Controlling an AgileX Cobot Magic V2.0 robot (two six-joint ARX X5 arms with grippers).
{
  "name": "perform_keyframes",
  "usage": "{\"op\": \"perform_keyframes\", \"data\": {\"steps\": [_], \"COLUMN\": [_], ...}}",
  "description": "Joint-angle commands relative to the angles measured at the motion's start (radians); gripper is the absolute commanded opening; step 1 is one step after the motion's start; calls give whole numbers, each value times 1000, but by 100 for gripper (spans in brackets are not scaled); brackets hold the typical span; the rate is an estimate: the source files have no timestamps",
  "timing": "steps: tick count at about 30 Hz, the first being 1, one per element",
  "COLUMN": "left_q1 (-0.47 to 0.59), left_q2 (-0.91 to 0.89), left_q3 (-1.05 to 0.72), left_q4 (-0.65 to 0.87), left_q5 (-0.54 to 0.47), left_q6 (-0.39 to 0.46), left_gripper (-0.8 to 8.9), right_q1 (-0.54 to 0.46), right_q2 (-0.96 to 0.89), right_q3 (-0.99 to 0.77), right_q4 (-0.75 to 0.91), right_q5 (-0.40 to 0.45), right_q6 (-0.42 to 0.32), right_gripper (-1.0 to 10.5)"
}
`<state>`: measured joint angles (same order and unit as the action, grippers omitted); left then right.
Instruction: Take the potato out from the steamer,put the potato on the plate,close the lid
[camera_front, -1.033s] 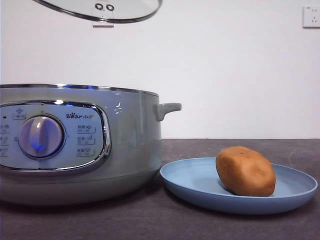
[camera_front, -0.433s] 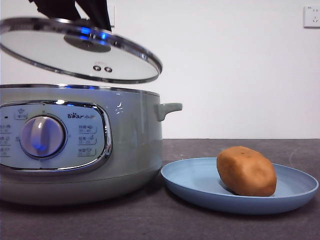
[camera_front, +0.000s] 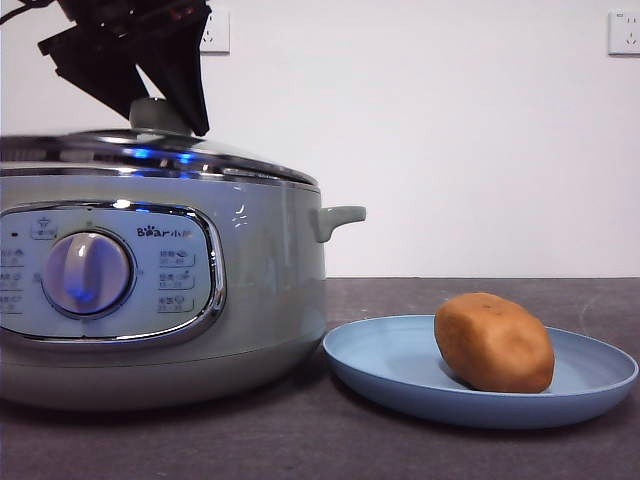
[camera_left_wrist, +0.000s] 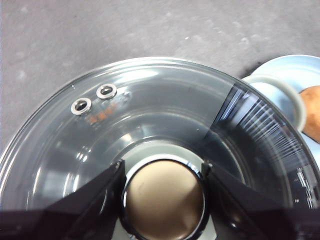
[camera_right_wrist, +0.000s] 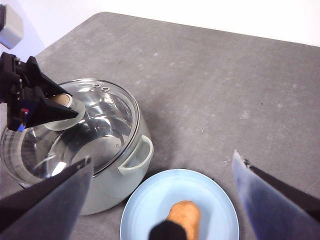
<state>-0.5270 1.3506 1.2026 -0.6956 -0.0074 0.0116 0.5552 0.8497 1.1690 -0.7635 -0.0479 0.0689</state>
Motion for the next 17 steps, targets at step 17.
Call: {"op": "perform_keyframes", "data": {"steps": [17], "left_q1": [-2], "left_q2": [-13], "left_q3": [-151], "left_q4": [51], "left_q5": [11], "left_q6": [-39], "left_gripper": [-8], "right_q1": [0], "right_q2": [1], "right_q3": [1], "right_q4": [6], "right_q5": [5], "right_q6": [13], "right_gripper": [468]}}
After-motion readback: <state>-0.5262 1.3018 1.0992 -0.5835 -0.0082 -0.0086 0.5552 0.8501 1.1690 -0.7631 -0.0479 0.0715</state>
